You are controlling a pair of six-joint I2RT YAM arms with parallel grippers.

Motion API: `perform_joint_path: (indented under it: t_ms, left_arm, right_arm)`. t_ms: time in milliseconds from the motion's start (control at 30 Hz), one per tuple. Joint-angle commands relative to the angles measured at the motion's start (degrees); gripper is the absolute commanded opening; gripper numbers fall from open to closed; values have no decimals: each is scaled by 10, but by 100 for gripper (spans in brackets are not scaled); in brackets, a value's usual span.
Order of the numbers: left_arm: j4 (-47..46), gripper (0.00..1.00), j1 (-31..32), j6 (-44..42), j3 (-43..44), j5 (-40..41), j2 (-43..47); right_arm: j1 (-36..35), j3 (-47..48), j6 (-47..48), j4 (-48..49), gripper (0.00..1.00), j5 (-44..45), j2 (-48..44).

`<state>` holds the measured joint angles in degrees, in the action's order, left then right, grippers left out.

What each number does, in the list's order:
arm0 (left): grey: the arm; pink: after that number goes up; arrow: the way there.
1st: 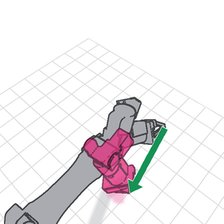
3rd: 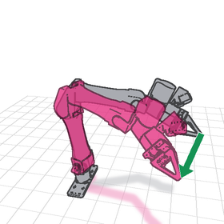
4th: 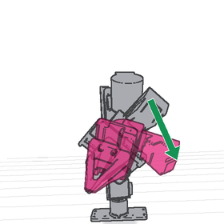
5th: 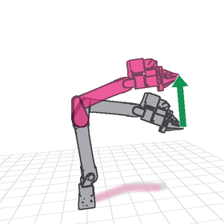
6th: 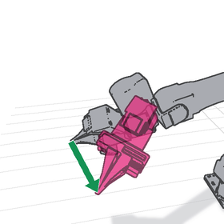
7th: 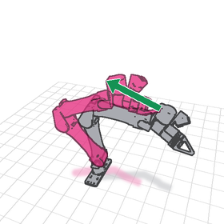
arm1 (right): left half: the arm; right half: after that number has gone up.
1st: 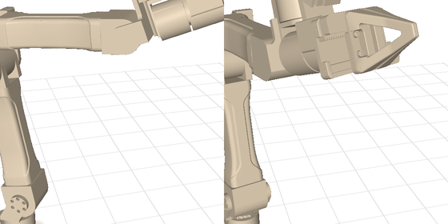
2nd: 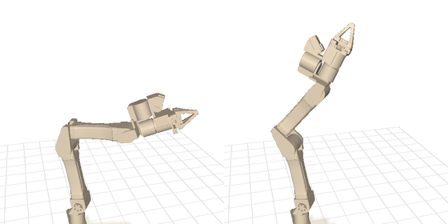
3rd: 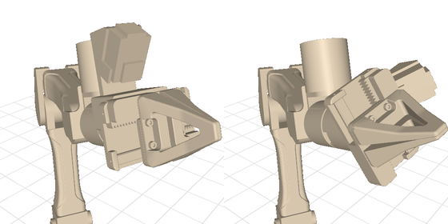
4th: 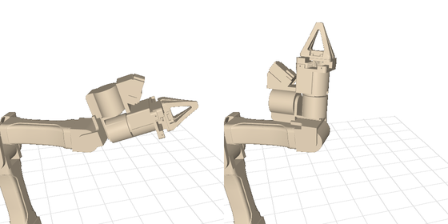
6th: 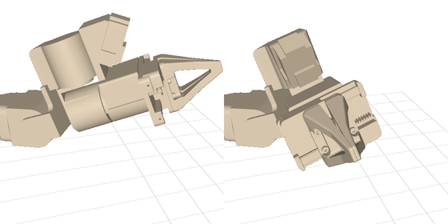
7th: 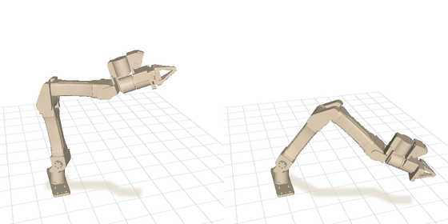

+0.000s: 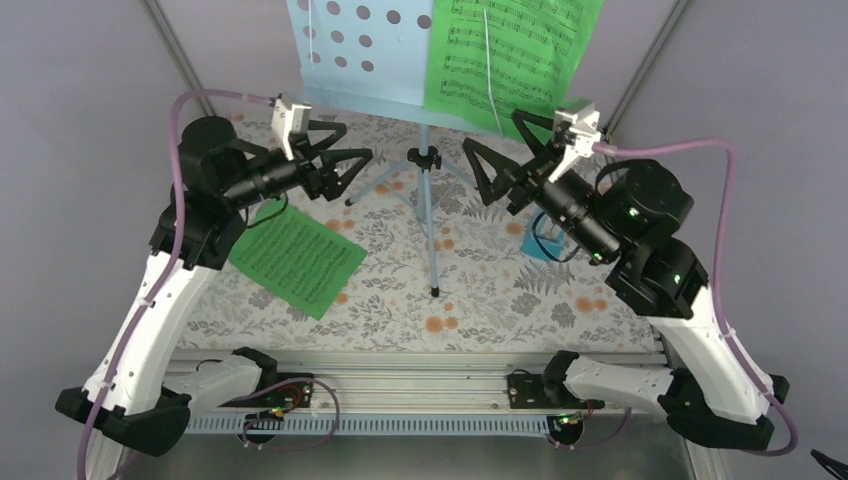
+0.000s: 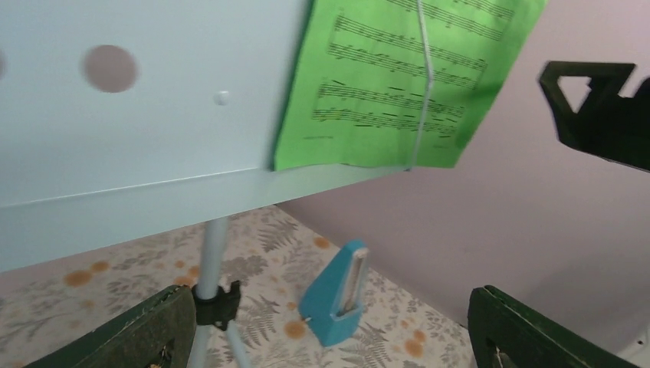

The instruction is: Pack up the instrument practice props

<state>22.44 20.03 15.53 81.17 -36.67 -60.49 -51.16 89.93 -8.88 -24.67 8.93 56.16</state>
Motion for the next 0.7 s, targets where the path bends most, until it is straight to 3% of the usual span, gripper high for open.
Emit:
perform_joint_path:
  t_ms: [0,167,333,667]
  left_arm:
    - [-23,88,50,-7,33,27,-16]
    - [-45,88,108,-10,65,54,-62]
    - [-62,86,159,-14,89,102,-106]
    - [-61,83,164,-17,138,183,-165]
  right_arm:
    - [8,50,-6,-41,95,-27,51]
    - [11,124,-19,-87,91,-2,104]
    - [12,111,-33,-88,80,74,111]
    - [12,108,-18,-72,76,118,110]
